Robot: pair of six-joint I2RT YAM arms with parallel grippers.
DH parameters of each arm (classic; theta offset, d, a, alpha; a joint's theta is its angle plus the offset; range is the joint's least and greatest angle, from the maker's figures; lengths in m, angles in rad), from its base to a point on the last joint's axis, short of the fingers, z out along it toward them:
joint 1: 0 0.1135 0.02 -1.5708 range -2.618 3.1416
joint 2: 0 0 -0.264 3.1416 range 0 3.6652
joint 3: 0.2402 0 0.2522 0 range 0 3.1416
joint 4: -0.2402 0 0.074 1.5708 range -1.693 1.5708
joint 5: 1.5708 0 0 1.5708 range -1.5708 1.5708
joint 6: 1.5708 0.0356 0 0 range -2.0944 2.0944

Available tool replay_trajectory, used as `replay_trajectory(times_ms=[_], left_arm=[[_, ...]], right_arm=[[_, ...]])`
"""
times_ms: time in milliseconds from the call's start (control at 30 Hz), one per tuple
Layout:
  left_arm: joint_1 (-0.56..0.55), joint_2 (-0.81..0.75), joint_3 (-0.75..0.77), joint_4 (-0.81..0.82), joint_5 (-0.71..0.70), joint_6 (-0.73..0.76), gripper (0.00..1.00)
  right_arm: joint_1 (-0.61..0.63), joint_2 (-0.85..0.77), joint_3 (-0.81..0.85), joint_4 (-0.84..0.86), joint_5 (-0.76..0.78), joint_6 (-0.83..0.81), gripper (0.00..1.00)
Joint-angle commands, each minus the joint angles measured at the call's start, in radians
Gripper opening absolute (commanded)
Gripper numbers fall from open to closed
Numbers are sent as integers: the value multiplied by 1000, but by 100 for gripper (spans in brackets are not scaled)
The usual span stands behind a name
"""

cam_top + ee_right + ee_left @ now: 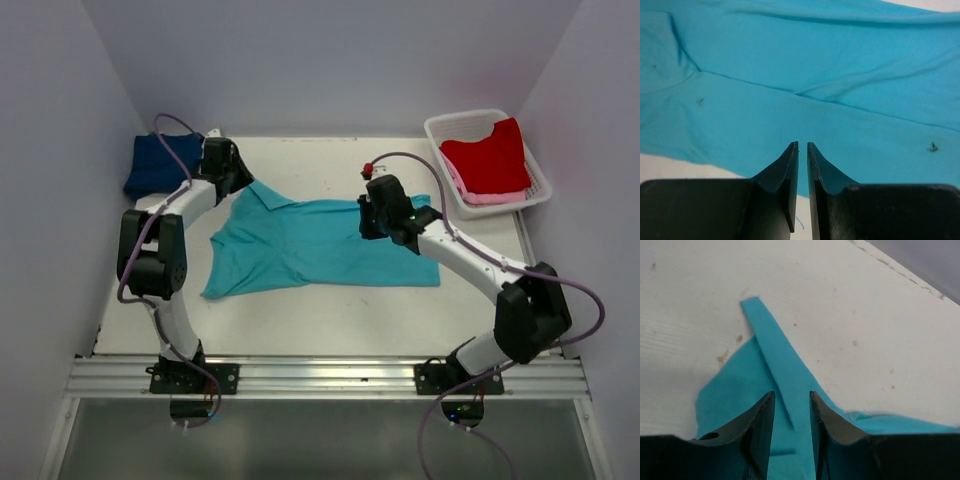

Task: Fold and stack the t-shirts
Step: Fold the tshirt

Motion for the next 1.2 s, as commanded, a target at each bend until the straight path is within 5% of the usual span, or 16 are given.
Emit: replay_trajectory(times_ms=[0, 333, 967, 1167], left_arm=[[54, 135, 135, -85, -2, -30, 38], [100, 330, 347, -85, 27, -27, 38], [116, 471, 413, -136, 38, -112, 36], [117, 511, 364, -4, 151, -144, 12]], right_arm=[[-1, -177, -76, 33, 16, 14, 17], [-1, -473, -251, -31, 36, 28, 16], [-1, -530, -265, -112, 88, 52, 13], [1, -519, -255, -128, 139, 58, 7]])
